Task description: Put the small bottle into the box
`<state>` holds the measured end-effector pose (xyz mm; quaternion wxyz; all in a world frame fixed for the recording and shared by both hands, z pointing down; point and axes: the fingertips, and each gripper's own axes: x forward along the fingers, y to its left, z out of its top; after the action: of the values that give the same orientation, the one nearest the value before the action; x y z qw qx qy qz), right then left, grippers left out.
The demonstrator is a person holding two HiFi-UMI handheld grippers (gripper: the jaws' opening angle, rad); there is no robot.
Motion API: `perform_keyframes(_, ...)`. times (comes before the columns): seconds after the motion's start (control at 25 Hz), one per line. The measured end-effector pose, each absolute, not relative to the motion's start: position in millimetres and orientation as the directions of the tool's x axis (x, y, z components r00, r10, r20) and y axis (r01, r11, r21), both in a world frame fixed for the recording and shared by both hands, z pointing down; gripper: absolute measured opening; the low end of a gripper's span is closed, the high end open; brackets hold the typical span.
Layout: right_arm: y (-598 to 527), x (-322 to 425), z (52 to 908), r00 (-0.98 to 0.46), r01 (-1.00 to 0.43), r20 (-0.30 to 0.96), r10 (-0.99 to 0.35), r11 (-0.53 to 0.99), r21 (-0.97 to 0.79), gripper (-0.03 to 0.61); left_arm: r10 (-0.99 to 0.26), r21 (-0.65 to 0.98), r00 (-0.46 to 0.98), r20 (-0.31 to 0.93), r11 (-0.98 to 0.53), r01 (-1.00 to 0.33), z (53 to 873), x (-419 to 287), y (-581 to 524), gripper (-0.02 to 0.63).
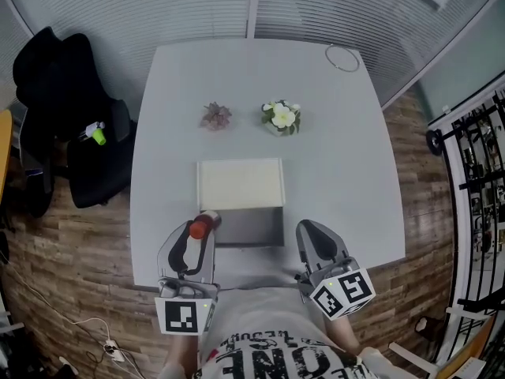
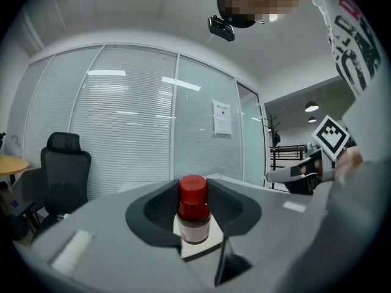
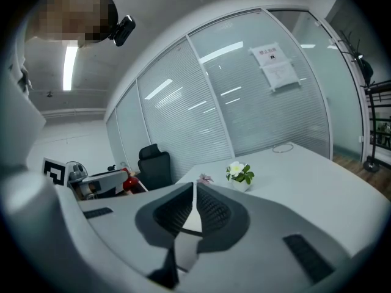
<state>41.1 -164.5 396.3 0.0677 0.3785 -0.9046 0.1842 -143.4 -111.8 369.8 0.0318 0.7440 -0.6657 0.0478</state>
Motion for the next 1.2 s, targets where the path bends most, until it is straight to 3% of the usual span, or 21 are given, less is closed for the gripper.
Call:
perform_keyframes(0.44, -164.1, 53.5, 398.8, -0.689, -0.724, 0.261, -0.676, 0.625, -0.291, 0.026, -0.991, -0.05, 0.097, 0.093, -0.102, -0.994, 355.1, -147.5, -117.2, 0.143)
perform_keyframes(1.2, -161.5, 77.2, 404.6, -0.624, -0.78, 0.285, -0.728, 0.553, -0.294, 0.026, -0.966, -0.021, 0.209, 0.152, -0.214, -0.977, 388.3, -116.7, -140.2, 0.144)
